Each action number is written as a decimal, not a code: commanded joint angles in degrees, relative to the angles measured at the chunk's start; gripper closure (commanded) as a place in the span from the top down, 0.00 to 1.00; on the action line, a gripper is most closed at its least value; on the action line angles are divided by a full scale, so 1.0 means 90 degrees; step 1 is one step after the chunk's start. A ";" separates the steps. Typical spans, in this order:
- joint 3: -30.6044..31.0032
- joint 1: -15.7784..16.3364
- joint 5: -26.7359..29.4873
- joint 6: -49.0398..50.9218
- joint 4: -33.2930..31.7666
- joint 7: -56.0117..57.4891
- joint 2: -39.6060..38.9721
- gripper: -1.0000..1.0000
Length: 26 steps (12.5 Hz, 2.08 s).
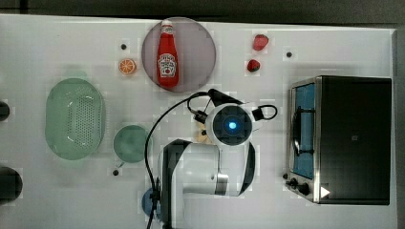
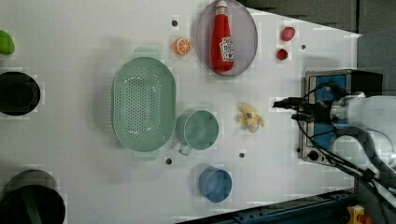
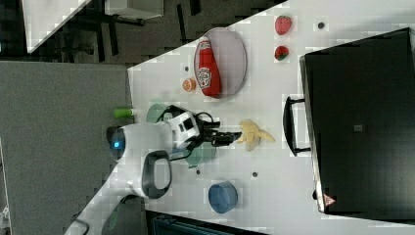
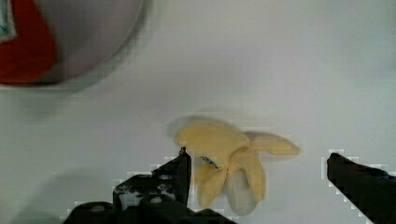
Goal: Pick Banana and place it in mug.
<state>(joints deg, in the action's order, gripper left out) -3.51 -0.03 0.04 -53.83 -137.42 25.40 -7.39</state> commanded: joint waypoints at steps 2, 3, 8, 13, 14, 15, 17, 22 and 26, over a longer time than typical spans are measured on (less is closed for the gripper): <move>0.0184 0.0023 -0.0043 -0.0534 -0.0023 0.0308 -0.1032 1.00; 0.0206 0.0023 -0.0043 -0.0757 -0.0027 0.0308 -0.1200 1.00; 0.0231 0.0013 -0.0040 -0.1245 -0.0035 0.0291 -0.1670 0.87; 0.0237 0.0005 -0.0040 -0.1521 -0.0087 0.0289 -0.1543 0.32; 0.0237 0.0002 -0.0040 -0.1504 -0.0090 0.0291 -0.1386 0.32; 0.0235 0.0000 -0.0040 -0.1465 -0.0087 0.0291 -0.1167 0.32; 0.0236 -0.0001 -0.0040 -0.0910 -0.0003 0.0289 -0.0520 0.32; 0.0333 0.0049 -0.0041 0.2985 0.1394 0.0289 0.1581 0.32; 0.1381 0.0302 0.0481 0.4009 0.1643 -0.1298 0.2141 0.32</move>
<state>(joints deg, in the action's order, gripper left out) 3.57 -0.09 1.13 -17.92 -121.08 22.44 15.51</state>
